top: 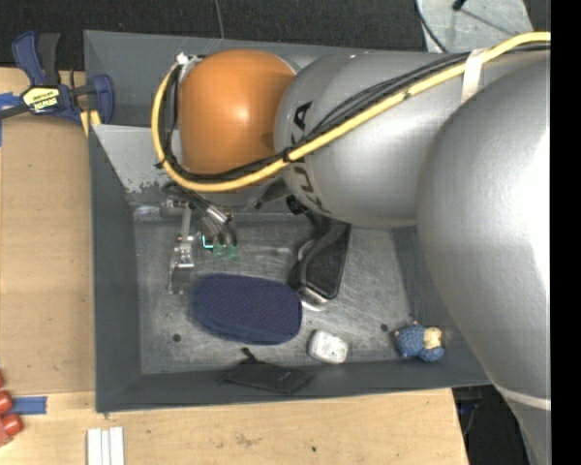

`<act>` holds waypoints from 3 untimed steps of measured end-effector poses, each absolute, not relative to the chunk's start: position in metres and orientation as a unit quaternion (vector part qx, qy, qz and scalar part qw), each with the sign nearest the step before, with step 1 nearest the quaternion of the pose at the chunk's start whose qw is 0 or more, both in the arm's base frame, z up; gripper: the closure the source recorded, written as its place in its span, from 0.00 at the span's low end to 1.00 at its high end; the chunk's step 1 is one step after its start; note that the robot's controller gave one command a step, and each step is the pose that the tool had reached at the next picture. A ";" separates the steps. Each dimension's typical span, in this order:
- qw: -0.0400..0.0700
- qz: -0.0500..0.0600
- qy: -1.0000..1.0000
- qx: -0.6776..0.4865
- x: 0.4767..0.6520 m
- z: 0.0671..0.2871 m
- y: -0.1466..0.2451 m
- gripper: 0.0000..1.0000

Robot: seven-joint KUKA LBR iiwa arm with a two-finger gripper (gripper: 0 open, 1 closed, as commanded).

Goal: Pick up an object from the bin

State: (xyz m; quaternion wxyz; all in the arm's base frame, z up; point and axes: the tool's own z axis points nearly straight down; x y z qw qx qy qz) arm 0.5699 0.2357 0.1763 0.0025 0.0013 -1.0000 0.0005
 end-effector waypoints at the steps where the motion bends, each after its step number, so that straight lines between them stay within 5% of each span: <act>1: 0.001 0.001 -0.999 0.036 0.577 0.148 0.239 0.00; 2: -0.003 -0.002 -0.998 -0.065 0.540 0.073 0.186 0.00; 3: 0.000 0.000 -0.984 0.181 0.508 0.125 0.137 0.00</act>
Offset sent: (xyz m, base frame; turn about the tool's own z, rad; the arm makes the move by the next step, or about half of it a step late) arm 0.0072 0.0035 -0.0274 -0.0673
